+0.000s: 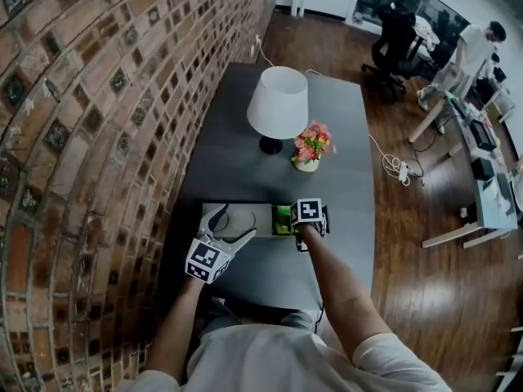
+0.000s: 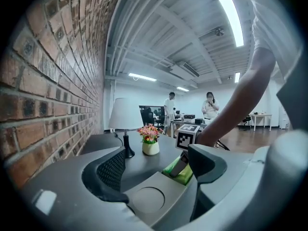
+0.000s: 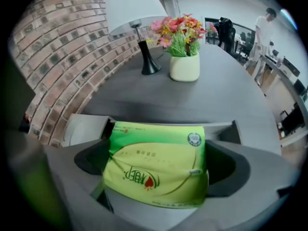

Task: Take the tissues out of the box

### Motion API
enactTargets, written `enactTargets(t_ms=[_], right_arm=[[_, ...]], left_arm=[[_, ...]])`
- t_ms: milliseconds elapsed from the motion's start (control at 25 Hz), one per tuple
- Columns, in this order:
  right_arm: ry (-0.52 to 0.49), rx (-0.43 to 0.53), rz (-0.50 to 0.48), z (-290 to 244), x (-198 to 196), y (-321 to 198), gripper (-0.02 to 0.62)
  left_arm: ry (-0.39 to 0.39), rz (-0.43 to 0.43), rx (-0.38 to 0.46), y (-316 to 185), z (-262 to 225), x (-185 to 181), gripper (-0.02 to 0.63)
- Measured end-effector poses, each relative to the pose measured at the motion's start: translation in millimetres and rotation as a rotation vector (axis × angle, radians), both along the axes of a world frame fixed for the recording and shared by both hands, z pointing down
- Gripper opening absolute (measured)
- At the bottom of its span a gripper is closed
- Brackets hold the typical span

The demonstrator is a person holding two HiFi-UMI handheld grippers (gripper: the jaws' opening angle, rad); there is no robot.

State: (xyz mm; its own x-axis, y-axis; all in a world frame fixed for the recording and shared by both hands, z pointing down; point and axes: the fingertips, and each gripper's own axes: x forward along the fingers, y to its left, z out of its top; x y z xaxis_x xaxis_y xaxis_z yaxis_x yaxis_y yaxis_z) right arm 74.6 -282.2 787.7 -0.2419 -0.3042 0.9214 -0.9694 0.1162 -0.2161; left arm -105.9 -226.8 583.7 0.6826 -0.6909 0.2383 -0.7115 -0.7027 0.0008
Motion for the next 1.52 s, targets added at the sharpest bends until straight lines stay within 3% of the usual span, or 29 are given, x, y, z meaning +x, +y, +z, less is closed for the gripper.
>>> enactTargets(t_ms=[360,480,680,960,1120,1240,1520], right_arm=[[-0.03,-0.074,-0.016,11,-2,-1,0.618],[-0.044,-0.05,-0.016,7,-1,-3,0.613],[-0.086,-0.023,-0.036,3,2,-5,0.547],[-0.133,-0.01,-0.032,-3,2,0,0.51],[-0.21,0.039,-0.036,-14,-8,0,0.508],[-0.21,0.091,-0.071,-26,-10,1,0.508],[-0.315,0.218,-0.024,-71,10,10,0.508]], left_arm=[[0.024,0.001,-0.02,-10,-1,6,0.396],[0.019,0.008,-0.023,-9,2,7,0.396],[0.019,0.011,-0.039,-2,10,6,0.396],[0.02,0.028,-0.026,7,5,13,0.396],[0.022,0.023,-0.014,8,0,10,0.396],[0.031,0.024,-0.008,7,-6,11,0.396],[0.061,0.053,0.024,4,-21,26,0.394]])
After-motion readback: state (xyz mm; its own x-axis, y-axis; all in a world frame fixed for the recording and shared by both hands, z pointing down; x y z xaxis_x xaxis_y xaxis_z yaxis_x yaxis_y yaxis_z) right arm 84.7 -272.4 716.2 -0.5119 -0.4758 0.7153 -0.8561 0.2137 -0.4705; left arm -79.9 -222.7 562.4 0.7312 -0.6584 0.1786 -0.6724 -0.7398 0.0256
